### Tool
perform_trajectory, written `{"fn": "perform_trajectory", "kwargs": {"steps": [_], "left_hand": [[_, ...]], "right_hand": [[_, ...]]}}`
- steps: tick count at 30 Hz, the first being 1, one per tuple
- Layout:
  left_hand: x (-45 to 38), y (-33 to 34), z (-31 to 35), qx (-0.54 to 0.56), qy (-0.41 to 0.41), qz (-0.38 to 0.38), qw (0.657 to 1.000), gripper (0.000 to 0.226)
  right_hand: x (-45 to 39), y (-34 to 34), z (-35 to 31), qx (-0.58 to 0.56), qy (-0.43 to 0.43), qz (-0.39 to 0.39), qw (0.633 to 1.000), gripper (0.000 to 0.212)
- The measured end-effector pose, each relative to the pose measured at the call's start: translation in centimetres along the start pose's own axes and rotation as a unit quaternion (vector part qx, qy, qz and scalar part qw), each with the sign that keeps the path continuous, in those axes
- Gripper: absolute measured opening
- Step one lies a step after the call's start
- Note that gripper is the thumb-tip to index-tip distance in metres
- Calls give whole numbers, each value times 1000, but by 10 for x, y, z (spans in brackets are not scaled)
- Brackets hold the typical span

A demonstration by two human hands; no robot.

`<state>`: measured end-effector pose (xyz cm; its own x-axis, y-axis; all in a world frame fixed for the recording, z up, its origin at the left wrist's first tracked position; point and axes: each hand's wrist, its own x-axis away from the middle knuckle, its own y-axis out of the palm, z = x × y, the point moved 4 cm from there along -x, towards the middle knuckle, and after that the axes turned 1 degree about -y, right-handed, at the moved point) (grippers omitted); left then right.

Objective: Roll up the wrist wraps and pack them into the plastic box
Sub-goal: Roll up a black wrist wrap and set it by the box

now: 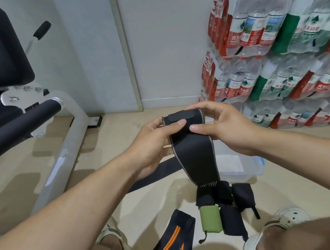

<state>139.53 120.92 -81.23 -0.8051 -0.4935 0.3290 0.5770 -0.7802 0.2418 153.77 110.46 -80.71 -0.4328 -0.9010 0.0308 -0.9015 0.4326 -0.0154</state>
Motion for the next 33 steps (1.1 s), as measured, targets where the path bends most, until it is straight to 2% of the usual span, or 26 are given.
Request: {"fn": "perform_trajectory", "kwargs": {"steps": [4,7,9,13,15,17,20,23,29,33], "left_hand": [[-1,-1,1,33,-1,-12,999,52],[-4,-4,1,27,17,15,999,38],[-6,-7,1,-3,31,38,999,35],[-6,-9,3,-84,78,62,991,39],[-4,-6,3,-96,88,56,990,41],[-3,-3,2,-94,91,53,990,45],[-5,-4,-2,-94,85,65,990,54],[-7,-6,-6,-60,53,64,995,64],[-3,5,-4,61,-3,2,998,34],[0,10,-2,126,-24,-5,992,40]], "right_hand": [[1,3,-1,16,-19,-2,1000,38],[0,1,0,28,-5,-17,999,38],[0,0,1,-12,21,-36,999,34],[0,2,5,-85,88,-31,992,41],[1,2,8,-68,112,-43,990,39],[2,2,10,-42,112,-48,992,42],[0,-1,8,-49,85,-24,995,32],[-1,-3,5,-18,55,-13,998,34],[3,-4,3,40,2,16,999,49],[4,-4,0,36,0,22,999,49]]}}
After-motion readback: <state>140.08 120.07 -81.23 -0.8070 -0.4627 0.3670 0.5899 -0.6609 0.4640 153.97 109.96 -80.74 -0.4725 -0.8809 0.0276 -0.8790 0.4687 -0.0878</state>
